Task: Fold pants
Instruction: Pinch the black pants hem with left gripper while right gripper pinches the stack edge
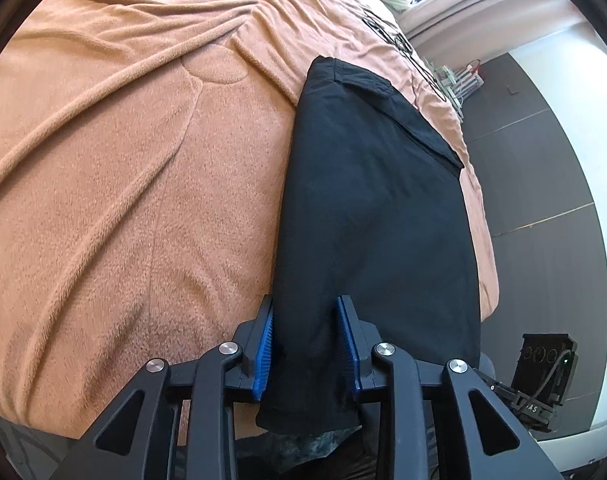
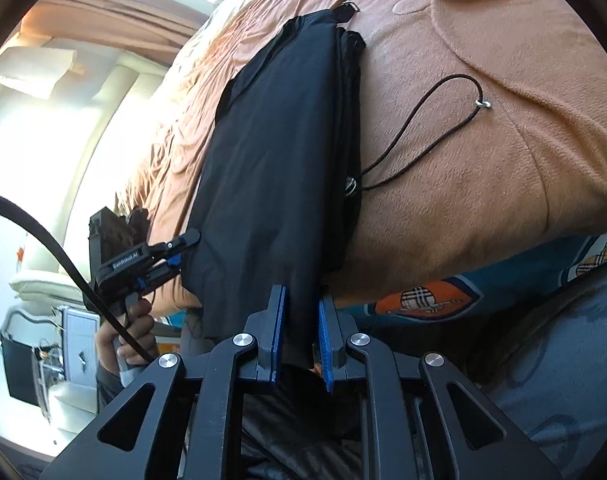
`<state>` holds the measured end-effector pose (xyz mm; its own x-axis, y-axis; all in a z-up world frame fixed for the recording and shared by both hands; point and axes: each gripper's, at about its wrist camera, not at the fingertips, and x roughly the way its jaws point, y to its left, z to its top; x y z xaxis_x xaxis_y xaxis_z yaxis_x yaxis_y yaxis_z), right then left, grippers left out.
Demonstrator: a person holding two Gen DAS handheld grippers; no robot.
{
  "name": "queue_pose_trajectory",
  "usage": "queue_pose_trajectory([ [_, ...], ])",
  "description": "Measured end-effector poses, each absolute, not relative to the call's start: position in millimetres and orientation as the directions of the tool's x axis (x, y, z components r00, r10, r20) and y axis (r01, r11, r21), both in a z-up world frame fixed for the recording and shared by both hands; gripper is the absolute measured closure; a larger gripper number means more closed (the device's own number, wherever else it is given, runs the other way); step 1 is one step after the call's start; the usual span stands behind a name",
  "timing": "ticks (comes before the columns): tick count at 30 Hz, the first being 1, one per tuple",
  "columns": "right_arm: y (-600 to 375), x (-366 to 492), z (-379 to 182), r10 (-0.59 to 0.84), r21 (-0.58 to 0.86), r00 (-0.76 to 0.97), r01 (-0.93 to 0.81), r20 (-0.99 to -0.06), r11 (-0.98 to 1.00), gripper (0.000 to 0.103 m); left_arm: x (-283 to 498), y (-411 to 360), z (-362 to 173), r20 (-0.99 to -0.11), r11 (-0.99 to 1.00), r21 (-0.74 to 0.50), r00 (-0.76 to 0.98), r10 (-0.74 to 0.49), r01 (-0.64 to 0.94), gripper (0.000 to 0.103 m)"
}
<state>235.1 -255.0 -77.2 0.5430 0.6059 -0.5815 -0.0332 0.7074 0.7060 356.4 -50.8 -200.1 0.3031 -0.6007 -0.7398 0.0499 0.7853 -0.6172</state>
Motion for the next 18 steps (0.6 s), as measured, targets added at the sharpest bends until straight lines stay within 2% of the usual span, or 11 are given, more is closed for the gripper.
queue_pose_trajectory([
  [1,-253,235,-76,0.604,0.702,0.549,-0.042,-0.578,0.711,0.09,355,-51,-200,-0.74,0.786,-0.616,0.304,-0.6,0.053,0.072],
  [3,-249,234,-72,0.598,0.691,0.557,-0.058,-0.576,0.72,0.1,354,-50,-200,-0.74,0.787,-0.615,0.303,-0.601,0.058,0.072],
  [5,-246,231,-71,0.592,0.688,0.567,-0.061,-0.572,0.723,0.101,353,-48,-199,-0.741,0.789,-0.611,0.306,-0.598,0.062,0.073],
  [10,-239,226,-74,0.595,0.684,0.574,-0.081,-0.563,0.725,0.102,352,-44,-196,-0.731,0.787,-0.611,0.322,-0.602,0.084,0.085],
  [18,-231,225,-85,0.599,0.668,0.526,-0.076,-0.604,0.74,0.102,354,-38,-197,-0.74,0.792,-0.604,0.306,-0.599,0.091,0.085],
])
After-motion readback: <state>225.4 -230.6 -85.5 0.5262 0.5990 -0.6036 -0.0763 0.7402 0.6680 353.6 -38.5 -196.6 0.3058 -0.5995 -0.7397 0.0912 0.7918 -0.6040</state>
